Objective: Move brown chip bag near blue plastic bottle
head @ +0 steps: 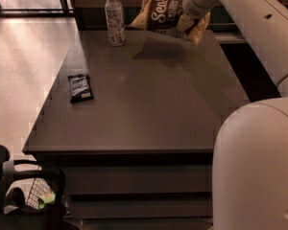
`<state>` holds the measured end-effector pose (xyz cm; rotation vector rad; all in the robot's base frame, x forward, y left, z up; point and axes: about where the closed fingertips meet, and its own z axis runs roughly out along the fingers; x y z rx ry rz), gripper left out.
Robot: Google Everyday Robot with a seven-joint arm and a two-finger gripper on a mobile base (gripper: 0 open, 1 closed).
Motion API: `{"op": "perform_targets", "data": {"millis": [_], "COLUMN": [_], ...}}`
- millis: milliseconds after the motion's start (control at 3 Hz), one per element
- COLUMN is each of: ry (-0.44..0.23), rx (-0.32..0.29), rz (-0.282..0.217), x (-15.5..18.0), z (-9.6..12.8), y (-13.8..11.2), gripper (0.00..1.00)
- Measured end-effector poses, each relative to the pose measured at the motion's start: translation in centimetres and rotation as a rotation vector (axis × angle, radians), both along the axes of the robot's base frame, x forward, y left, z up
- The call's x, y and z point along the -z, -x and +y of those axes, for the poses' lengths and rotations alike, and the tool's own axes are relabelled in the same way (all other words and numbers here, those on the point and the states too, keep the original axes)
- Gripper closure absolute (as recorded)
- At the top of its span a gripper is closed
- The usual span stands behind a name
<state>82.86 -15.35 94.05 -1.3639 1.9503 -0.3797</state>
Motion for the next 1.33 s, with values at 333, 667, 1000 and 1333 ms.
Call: {"op": "perform_targets", "data": {"millis": [333,667,1000,1333], "ry": [0.001,0.002,0.003,0.003], "rx": [-0.002,-0.003,-0.005,-0.007], "rz": [0.006,0.011,0.016,0.02], "x": [0.3,0.7,1.1,1.4], "z": [0.1,0.2,0.4,0.5], "y": [0.0,-0.1,-0.2,-0.3], "gripper": [0.59,0.36,0.12,0.0]}}
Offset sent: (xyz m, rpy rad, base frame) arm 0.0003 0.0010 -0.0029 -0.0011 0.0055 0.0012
